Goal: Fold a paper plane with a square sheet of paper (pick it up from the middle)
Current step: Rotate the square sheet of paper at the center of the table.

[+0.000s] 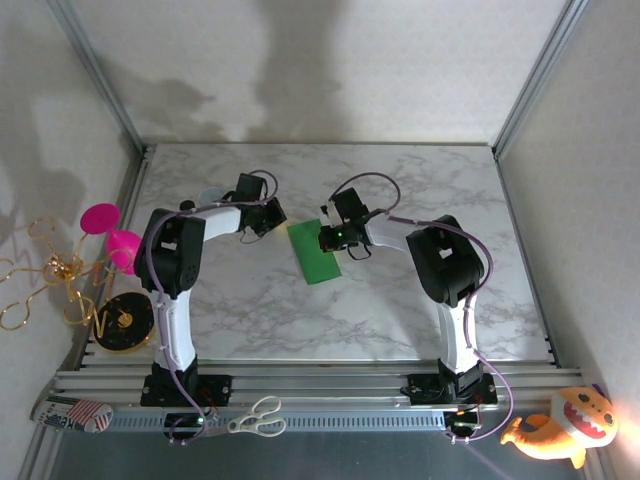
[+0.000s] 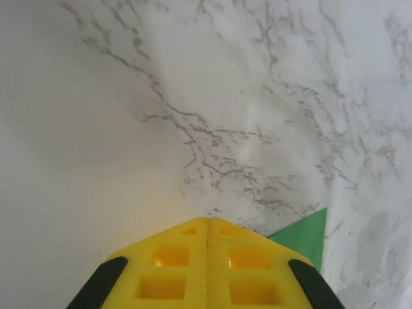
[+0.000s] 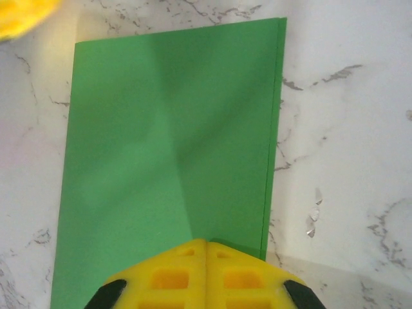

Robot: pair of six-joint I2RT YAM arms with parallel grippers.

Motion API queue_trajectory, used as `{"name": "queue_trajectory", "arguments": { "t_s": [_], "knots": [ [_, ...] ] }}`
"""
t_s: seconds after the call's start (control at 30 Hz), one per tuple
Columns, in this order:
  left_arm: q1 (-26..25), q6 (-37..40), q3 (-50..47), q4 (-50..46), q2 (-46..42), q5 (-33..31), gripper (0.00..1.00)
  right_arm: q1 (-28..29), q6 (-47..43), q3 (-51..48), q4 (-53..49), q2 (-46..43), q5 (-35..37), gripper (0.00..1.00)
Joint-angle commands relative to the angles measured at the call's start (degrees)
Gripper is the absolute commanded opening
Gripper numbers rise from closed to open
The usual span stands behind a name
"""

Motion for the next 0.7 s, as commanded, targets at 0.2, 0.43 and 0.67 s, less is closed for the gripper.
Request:
{"name": "queue_trajectory", "arguments": {
  "t_s": [0.2,0.43,0.67],
  "knots": [
    [-4.61,-2.12,-7.67,3.75,-7.78,4.22,0.03,-2.26,-7.55,1.71,-17.5,6.81,5.48,0.07],
    [-5.52,-2.68,-8.98,2.98,-4.11,3.77,0.02,-2.48,-8.16,6.19,-17.87,6.07,-1.83,0.07],
    [-5.56,-1.8,-8.87,1.04,-1.83,0.78,0.01,-2.45,-4.72,9.99,-14.88,1.71,-11.35,0.08]
  ]
}}
